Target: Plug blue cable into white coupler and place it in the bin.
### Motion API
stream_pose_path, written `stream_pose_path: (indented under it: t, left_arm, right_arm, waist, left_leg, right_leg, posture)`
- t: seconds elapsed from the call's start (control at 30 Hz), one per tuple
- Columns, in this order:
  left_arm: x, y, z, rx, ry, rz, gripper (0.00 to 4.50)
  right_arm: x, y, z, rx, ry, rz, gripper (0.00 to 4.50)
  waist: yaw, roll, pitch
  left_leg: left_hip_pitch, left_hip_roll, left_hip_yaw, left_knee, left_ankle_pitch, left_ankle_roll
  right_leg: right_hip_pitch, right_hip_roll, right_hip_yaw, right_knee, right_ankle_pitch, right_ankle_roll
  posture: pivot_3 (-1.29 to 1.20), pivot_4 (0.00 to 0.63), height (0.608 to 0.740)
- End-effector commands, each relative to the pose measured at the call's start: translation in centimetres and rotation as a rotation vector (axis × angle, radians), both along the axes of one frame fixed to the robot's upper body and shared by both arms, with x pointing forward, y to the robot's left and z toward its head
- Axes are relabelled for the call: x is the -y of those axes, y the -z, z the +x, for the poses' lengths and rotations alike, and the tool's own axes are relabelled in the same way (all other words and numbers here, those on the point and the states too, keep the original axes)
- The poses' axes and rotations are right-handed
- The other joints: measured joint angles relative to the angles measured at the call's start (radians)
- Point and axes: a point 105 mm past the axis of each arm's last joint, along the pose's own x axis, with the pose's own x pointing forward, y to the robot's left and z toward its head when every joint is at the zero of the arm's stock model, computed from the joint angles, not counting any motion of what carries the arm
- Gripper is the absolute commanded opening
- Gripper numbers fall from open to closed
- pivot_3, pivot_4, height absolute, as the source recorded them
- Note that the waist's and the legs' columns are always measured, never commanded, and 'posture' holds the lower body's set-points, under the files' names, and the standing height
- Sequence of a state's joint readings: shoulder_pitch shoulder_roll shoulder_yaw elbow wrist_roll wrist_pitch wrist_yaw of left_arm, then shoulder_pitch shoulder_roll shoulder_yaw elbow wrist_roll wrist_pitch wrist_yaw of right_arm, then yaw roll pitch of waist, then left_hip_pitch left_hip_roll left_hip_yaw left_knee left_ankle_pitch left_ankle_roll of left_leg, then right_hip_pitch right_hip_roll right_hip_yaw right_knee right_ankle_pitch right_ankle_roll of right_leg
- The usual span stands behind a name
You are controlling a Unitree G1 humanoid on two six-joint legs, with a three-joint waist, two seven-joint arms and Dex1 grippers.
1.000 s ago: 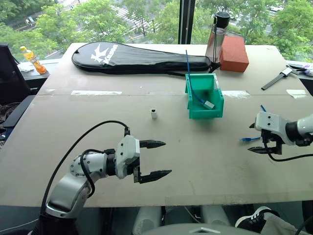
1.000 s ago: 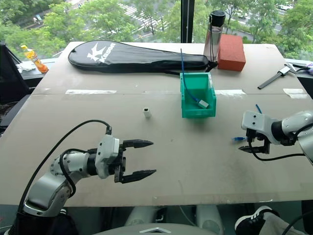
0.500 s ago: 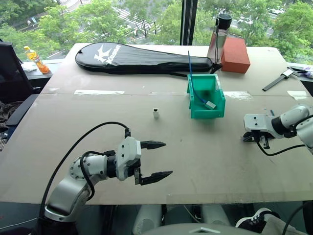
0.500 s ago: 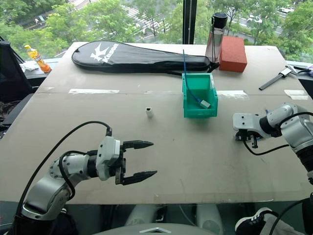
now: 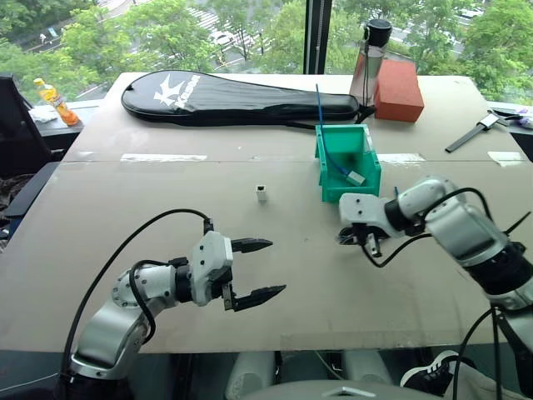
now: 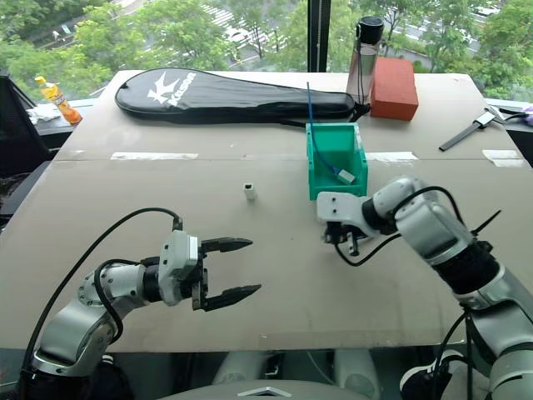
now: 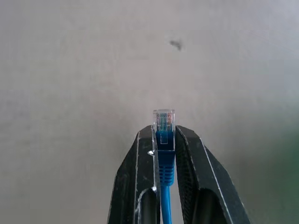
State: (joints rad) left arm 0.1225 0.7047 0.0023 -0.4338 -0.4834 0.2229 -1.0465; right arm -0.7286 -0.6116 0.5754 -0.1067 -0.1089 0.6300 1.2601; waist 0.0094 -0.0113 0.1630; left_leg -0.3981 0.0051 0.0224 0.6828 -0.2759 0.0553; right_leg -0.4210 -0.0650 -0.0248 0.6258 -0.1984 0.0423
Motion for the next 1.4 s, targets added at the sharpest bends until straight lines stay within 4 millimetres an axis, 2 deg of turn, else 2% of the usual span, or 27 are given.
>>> stream_pose_path:
  t: [0.03,0.07,0.13,0.17,0.27,0.3,0.37,0.47,0.57,0.7,0.9,1.03,1.17,1.4]
  left_arm:
    - [-0.9,0.5,0.7,0.048,-0.041,0.084,4.50]
    - [-1.0,0.7,0.8,0.042,-0.048,0.089,4.50]
    - [-1.2,1.0,1.0,0.037,-0.058,0.108,4.50]
    - [-1.2,1.0,1.2,0.037,-0.059,0.109,4.50]
    - [-0.9,0.9,1.7,0.055,-0.047,0.114,4.50]
    - [-0.7,0.9,2.0,0.060,-0.035,0.121,4.50]
    - [-0.5,0.9,2.6,0.058,-0.019,0.123,4.50]
    - [-0.1,0.8,4.1,0.067,0.020,0.152,4.50]
    - [0.8,0.6,5.6,0.080,0.056,0.162,4.50]
    - [1.5,0.7,6.7,0.088,0.099,0.174,4.50]
    - [3.9,1.2,9.2,0.098,0.147,0.227,4.50]
    - [4.7,2.0,10.5,0.088,0.123,0.277,4.50]
    - [6.2,1.9,10.9,0.091,0.143,0.297,4.50]
    - [7.7,1.9,11.5,0.075,0.114,0.316,4.50]
  right_arm:
    - [-1.9,0.4,1.9,0.116,-0.027,-0.001,0.11]
    - [-1.9,0.9,1.8,0.105,-0.039,-0.006,0.87]
    - [-2.0,1.2,1.9,0.089,-0.033,0.013,1.53]
    - [-2.1,1.0,1.7,0.079,-0.033,0.028,2.04]
    - [-2.2,-1.0,1.4,0.078,-0.010,0.135,3.52]
    - [-2.1,-2.1,1.1,0.081,-0.005,0.192,3.63]
    - [-1.5,-3.8,0.7,0.103,0.036,0.282,3.63]
    - [0.0,-5.9,-1.0,0.146,0.084,0.448,3.63]
    - [2.1,-6.5,-3.0,0.189,0.178,0.545,3.63]
    - [3.4,-6.7,-4.7,0.235,0.279,0.618,3.63]
    - [7.5,-4.8,-8.4,0.280,0.505,0.637,3.63]
    - [8.8,-4.1,-9.8,0.296,0.591,0.627,3.63]
    - [9.9,-3.2,-11.3,0.291,0.642,0.617,3.63]
    - [11.1,-2.1,-12.1,0.299,0.659,0.619,3.63]
  waist:
    - [0.000,0.000,0.000]
    - [0.002,-0.001,0.000]
    - [0.003,-0.001,-0.001]
    - [0.002,-0.001,-0.001]
    - [0.003,-0.001,-0.001]
    - [0.002,0.000,-0.001]
    - [0.007,0.001,0.000]
    - [0.006,0.001,0.001]
    - [0.013,0.000,0.000]
    - [0.000,0.000,0.000]
    - [0.012,0.000,0.000]
    - [0.002,-0.001,0.000]
    - [0.005,-0.001,0.000]
    - [0.005,-0.001,0.000]
  left_leg:
    - [0.000,0.000,0.000,0.000,0.000,0.000]
    - [0.001,-0.001,0.000,0.000,0.000,0.000]
    - [0.001,-0.001,0.000,0.000,0.000,0.000]
    - [0.001,-0.001,-0.001,0.000,0.000,0.000]
    - [0.001,-0.001,-0.001,0.000,0.000,-0.001]
    - [0.001,0.000,-0.002,0.000,0.000,-0.001]
    - [0.000,0.000,-0.002,-0.001,0.000,-0.001]
    - [-0.001,-0.001,-0.003,-0.001,0.000,0.000]
    - [-0.001,-0.002,-0.004,0.000,0.000,0.000]
    - [-0.001,-0.002,-0.002,0.000,0.000,0.000]
    - [0.000,-0.001,-0.004,0.000,0.000,0.000]
    - [0.001,-0.001,-0.001,0.002,0.000,0.000]
    - [0.001,0.000,-0.002,0.002,0.000,0.000]
    - [0.001,0.000,-0.002,0.002,0.000,0.000]
  right_leg:
    - [0.000,0.000,0.000,0.000,0.000,0.000]
    - [0.000,0.000,0.000,0.000,0.000,0.000]
    - [0.000,0.000,-0.001,0.000,0.000,0.000]
    - [0.001,0.000,-0.001,0.000,0.000,0.000]
    - [0.001,0.000,-0.001,0.000,0.000,0.000]
    - [0.001,0.000,-0.002,0.000,0.000,0.000]
    - [0.001,0.000,-0.002,0.000,0.000,0.000]
    - [0.001,0.000,-0.003,0.000,0.000,0.000]
    - [0.002,0.000,-0.003,-0.001,0.000,0.000]
    - [0.002,0.000,-0.002,-0.001,0.000,0.001]
    - [0.003,0.002,-0.003,0.000,0.000,0.002]
    - [0.004,0.002,0.000,0.000,-0.002,0.005]
    - [0.004,0.003,0.000,0.000,-0.002,0.005]
    - [0.004,0.003,0.000,0.000,-0.003,0.005]
  posture:
    - [0.00,0.150,0.740]
    - [0.00,0.150,0.740]
    - [0.00,0.150,0.740]
    - [0.00,0.150,0.740]
    - [0.00,0.150,0.740]
    - [0.00,0.150,0.740]
    - [0.00,0.150,0.740]
    - [0.00,0.150,0.740]
    - [0.00,0.150,0.740]
    - [0.00,0.150,0.740]
    - [0.00,0.150,0.740]
    - [0.00,0.150,0.740]
    - [0.00,0.150,0.740]
    - [0.00,0.150,0.740]
